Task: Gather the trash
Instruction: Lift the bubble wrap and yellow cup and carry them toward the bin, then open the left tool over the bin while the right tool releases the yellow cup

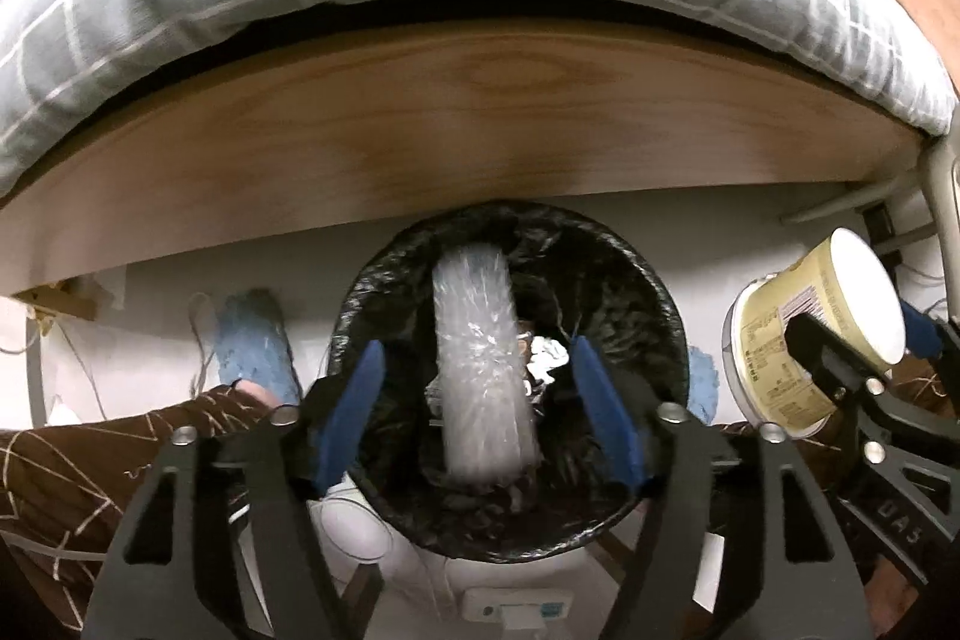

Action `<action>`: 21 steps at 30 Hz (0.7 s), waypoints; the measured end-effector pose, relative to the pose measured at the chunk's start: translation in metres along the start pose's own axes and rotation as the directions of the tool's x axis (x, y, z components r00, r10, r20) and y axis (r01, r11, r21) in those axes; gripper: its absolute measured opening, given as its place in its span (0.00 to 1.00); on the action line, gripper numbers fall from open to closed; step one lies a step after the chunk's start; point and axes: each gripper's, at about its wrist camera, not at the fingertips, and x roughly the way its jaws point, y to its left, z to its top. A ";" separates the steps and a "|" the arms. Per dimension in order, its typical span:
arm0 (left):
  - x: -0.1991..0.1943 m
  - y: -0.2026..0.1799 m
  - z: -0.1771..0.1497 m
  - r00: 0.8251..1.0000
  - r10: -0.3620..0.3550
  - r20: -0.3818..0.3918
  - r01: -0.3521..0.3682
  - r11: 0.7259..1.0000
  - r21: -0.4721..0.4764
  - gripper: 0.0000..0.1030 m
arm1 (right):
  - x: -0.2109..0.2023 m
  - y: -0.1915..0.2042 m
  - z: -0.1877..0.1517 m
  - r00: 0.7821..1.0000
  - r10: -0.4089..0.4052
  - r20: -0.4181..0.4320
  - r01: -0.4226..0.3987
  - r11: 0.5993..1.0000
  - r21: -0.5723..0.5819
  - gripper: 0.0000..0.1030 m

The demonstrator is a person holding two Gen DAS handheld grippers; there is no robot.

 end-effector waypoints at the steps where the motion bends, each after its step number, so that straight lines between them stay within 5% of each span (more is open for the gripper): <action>1: -0.002 0.004 0.000 1.000 0.003 0.004 -0.003 1.000 -0.007 0.72 | 0.002 0.002 0.000 1.000 0.001 -0.003 -0.001 1.000 -0.006 0.67; 9: -0.022 0.044 -0.004 0.998 0.039 0.051 -0.035 0.997 -0.075 0.92 | 0.010 0.029 0.004 0.999 0.033 -0.019 -0.034 0.999 -0.031 0.67; 21: -0.040 0.109 -0.013 0.991 0.112 0.069 -0.099 0.981 -0.166 0.94 | 0.009 0.105 0.023 0.995 0.098 -0.027 -0.101 0.990 -0.102 0.67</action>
